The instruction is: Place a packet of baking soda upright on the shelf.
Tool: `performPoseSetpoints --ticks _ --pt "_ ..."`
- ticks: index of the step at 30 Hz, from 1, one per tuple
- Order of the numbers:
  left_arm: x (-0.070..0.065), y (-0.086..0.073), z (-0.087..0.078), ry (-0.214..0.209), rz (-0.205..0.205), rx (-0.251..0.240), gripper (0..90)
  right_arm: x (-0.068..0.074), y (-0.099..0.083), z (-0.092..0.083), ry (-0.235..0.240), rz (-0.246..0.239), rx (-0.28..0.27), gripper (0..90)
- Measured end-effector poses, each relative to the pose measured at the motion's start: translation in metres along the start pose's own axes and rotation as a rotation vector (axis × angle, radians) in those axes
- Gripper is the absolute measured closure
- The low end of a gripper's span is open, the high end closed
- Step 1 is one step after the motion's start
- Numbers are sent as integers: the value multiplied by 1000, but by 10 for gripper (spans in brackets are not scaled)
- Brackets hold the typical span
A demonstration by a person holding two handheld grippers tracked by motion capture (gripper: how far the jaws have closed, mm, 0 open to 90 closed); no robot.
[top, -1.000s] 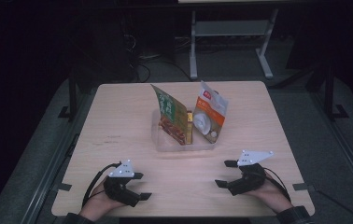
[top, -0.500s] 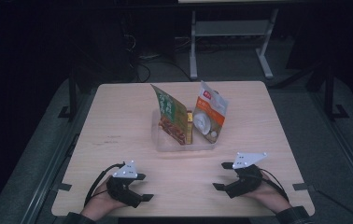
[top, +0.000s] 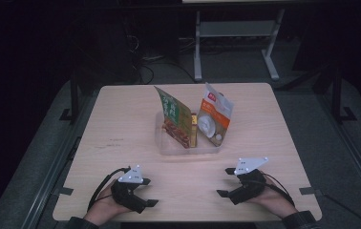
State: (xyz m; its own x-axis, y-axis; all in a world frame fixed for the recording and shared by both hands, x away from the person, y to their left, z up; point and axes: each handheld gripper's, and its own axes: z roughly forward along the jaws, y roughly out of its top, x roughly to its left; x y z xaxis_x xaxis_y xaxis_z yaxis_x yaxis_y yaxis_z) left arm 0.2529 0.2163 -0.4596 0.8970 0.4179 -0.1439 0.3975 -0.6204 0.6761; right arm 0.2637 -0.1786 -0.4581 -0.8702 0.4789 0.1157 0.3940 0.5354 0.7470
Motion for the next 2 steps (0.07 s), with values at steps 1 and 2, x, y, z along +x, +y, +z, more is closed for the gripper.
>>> performPoseSetpoints --ticks 1,2 --pt "0 0 0 0 0 0 189 0 0 0 0 1 0 162" --pt "0 0 0 0 1 1 189 0 0 0 0 1 0 162"
